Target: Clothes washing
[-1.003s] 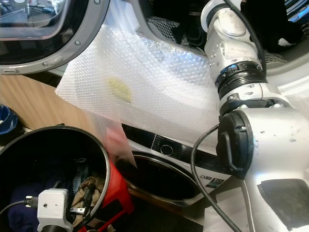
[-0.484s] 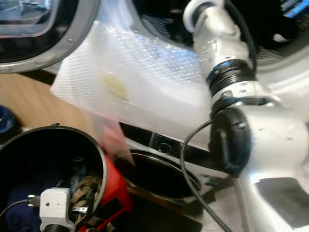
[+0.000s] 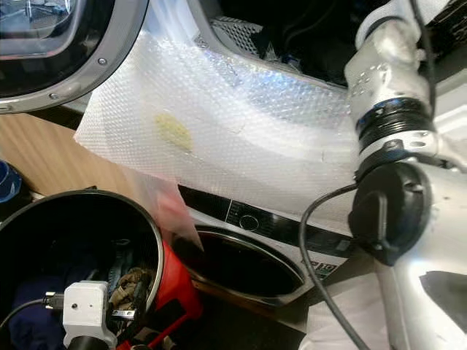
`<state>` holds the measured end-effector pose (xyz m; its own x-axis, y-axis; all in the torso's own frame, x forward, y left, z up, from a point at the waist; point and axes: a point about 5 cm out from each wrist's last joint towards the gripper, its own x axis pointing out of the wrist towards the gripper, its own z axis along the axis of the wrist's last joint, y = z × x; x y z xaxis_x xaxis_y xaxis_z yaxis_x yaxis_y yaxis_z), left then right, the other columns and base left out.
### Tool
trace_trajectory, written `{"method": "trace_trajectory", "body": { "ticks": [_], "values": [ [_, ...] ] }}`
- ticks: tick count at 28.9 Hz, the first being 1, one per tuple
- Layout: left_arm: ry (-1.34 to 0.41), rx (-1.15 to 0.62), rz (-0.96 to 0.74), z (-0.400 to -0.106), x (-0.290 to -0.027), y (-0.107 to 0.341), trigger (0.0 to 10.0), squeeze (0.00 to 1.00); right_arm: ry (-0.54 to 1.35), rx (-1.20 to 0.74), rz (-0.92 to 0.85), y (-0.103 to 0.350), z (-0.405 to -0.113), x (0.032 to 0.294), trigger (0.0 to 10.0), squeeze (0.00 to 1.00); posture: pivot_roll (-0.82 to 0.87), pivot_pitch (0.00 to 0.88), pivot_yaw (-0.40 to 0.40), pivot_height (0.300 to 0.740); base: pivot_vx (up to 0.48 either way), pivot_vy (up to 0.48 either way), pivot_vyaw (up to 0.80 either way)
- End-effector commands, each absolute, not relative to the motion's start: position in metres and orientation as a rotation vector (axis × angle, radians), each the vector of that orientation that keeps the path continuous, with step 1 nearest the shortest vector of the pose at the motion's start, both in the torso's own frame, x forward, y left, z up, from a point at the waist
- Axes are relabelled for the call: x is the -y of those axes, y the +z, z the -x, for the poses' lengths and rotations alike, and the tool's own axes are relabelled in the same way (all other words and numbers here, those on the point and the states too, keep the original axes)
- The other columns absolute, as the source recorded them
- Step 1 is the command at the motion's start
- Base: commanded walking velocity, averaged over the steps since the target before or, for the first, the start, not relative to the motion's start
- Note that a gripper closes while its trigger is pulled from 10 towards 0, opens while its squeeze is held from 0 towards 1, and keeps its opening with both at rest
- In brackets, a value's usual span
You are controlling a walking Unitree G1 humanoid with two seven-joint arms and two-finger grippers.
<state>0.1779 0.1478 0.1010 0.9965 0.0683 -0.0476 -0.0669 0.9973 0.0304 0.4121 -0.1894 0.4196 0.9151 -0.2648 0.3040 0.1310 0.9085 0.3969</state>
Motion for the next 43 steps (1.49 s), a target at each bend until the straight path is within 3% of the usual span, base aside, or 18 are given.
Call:
{"method": "trace_trajectory", "body": {
  "ticks": [1,7,10,11,22,35,42,43],
  "values": [
    [0.043,-0.108,-0.033,-0.174,-0.142,0.091,10.0,0.00,-0.164,0.321,-0.371,0.408,-0.416,0.184,10.0,0.00,0.23,0.239,-0.125,0.740,0.000,0.000,0.00],
    [0.044,-0.105,-0.027,-0.175,-0.142,0.092,10.0,0.00,-0.062,0.344,-0.455,0.415,-0.415,0.178,10.0,0.00,0.22,0.231,-0.121,0.740,0.000,0.000,0.00],
    [0.031,-0.108,-0.024,-0.177,-0.141,0.091,10.0,0.00,-0.037,0.341,-0.400,0.417,-0.415,0.175,10.0,0.00,0.20,0.226,-0.112,0.740,0.000,0.000,0.00],
    [0.024,-0.109,-0.024,-0.177,-0.140,0.091,10.0,0.00,-0.034,0.333,-0.383,0.416,-0.415,0.175,10.0,1.00,0.20,0.226,-0.111,0.740,0.000,0.000,0.00],
    [0.020,-0.112,-0.016,-0.179,-0.139,0.089,10.0,0.00,0.067,0.381,-0.361,0.431,-0.410,0.181,10.0,1.00,0.17,0.235,-0.108,0.740,0.000,0.000,0.00],
    [0.000,-0.112,-0.011,-0.183,-0.136,0.088,10.0,0.00,0.026,0.443,-0.365,0.439,-0.401,0.218,10.0,1.00,0.14,0.227,-0.102,0.740,0.000,0.000,0.00],
    [-0.006,-0.104,-0.012,-0.187,-0.137,0.089,10.0,0.00,0.178,0.414,-0.271,0.425,-0.405,0.207,10.0,1.00,0.14,0.220,-0.102,0.740,0.000,0.000,0.00],
    [-0.006,-0.102,-0.011,-0.188,-0.137,0.089,10.0,0.00,0.212,0.411,-0.259,0.423,-0.406,0.204,10.0,0.78,0.15,0.211,-0.099,0.740,0.000,0.000,0.00]
  ]
}}
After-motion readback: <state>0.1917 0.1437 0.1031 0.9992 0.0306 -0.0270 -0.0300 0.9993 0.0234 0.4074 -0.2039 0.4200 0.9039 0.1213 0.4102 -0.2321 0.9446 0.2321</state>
